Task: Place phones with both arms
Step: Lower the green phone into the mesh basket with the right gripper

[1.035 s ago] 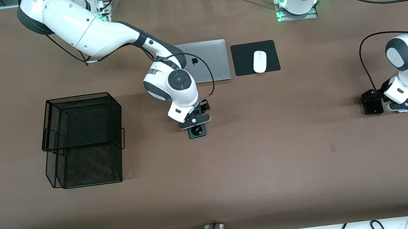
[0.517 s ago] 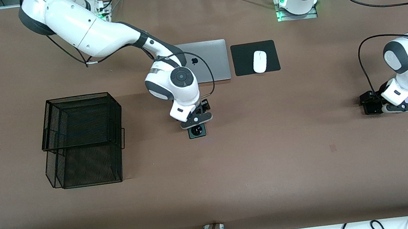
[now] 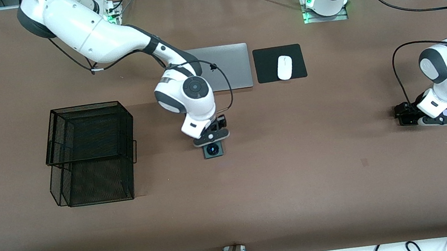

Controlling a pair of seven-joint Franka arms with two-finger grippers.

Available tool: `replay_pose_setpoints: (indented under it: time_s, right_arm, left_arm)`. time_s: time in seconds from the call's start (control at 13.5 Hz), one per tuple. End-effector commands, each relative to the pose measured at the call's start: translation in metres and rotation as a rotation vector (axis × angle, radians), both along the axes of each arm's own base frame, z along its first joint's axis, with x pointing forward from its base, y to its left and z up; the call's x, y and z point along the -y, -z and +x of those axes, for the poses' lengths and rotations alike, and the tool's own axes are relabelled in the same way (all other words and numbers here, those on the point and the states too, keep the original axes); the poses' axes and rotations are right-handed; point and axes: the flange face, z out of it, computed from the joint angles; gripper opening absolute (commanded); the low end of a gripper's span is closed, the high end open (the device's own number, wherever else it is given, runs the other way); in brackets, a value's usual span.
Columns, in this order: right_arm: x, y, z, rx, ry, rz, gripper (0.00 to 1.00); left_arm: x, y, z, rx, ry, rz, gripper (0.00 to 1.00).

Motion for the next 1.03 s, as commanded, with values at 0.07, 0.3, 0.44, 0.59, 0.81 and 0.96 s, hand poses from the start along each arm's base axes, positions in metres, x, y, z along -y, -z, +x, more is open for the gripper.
replay_pose_setpoints:
  time_s: [0.07,0.3,0.44,0.59,0.81,0.96]
  right_arm:
    - [0.075,-0.121,0.04,0.019,0.093,-0.067,0.08]
    - [0.172,-0.195,0.069,-0.045,0.07,-0.071,0.08]
    - [0.24,-0.224,0.075,-0.102,0.016,-0.082,0.07]
    - [0.292,-0.239,0.072,-0.131,0.016,-0.112,0.03]
    - [0.349,-0.236,0.06,-0.138,0.012,-0.132,0.03]
    - [0.371,-0.224,0.031,-0.079,0.028,-0.109,0.01]
  left_arm:
    - [-0.003,-0.003,0.006,0.01,0.031,0.013,0.69]
    - [-0.003,-0.002,0.006,0.009,0.031,0.011,0.55]
    - [-0.005,-0.002,0.006,0.01,0.028,0.013,0.38]
    - [-0.004,-0.008,0.013,0.019,0.027,0.016,0.2]
    - [-0.004,-0.032,0.033,-0.016,0.032,0.001,0.0]
    - [-0.005,-0.038,0.038,-0.02,0.032,0.0,0.0]
